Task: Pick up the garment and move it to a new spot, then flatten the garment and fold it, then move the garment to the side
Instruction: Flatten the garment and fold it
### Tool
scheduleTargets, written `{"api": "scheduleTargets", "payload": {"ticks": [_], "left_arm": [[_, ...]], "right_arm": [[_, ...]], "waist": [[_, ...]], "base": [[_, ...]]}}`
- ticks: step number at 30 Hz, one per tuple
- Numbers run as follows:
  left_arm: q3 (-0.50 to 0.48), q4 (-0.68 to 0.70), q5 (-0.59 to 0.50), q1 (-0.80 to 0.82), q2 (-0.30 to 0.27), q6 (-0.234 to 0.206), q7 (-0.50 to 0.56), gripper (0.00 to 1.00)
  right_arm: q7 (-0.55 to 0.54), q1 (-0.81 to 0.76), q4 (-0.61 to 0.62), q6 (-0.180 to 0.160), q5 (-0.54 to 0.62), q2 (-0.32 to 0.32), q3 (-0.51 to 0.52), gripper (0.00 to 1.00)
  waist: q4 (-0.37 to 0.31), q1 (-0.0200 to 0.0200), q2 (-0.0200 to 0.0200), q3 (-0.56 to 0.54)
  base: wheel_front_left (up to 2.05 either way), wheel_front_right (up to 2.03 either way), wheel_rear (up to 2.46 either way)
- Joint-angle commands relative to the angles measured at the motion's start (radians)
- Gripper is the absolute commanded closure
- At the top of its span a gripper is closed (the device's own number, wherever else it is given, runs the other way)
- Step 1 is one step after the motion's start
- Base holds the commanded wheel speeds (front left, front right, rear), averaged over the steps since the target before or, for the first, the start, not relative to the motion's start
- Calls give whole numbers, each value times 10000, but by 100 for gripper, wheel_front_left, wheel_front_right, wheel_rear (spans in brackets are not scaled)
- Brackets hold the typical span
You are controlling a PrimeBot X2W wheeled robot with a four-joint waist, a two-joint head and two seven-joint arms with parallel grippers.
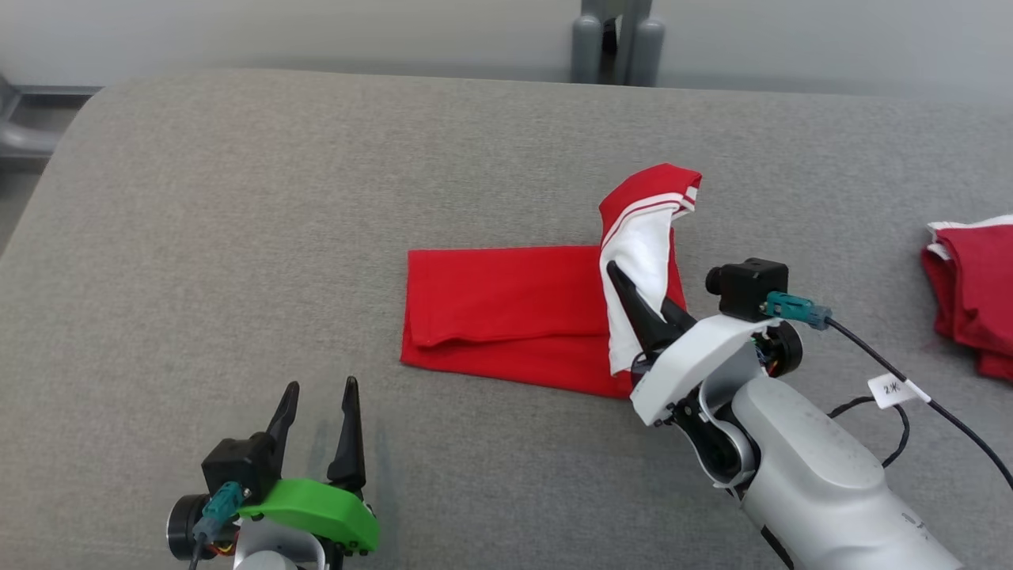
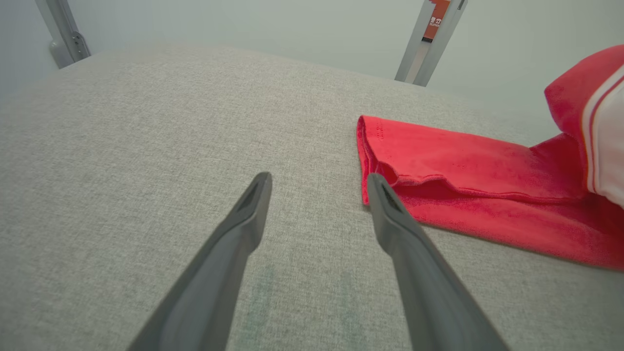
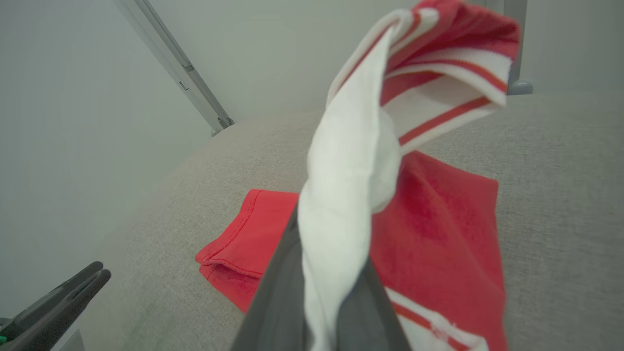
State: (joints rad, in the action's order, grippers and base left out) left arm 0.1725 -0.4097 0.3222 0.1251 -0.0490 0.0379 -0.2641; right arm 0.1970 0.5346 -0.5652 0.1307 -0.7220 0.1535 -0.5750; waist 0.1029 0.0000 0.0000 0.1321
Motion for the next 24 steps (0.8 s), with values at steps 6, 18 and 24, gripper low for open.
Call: {"api": "scheduleTargets", "payload": {"ticks": [6,18,24], "left_arm": [[372,50,175,-141,-34,-30,10,0],[711,212,294,-24,-28,-194,10,0],[529,345,194,282,-33,-247,11,0]], "right_arm": [[-10,553,-992,-2,-163,-147,-481,100],[594,1725,-3108,-3,-8,-803,-466,0],[674,1698,-2987,-3,933,-508,806,0]], "waist": [[2141,0,0,195],[2528,0,0,401],[1767,0,0,270]], "base": [[0,0,0],[0,0,0],[0,0,0]]}}
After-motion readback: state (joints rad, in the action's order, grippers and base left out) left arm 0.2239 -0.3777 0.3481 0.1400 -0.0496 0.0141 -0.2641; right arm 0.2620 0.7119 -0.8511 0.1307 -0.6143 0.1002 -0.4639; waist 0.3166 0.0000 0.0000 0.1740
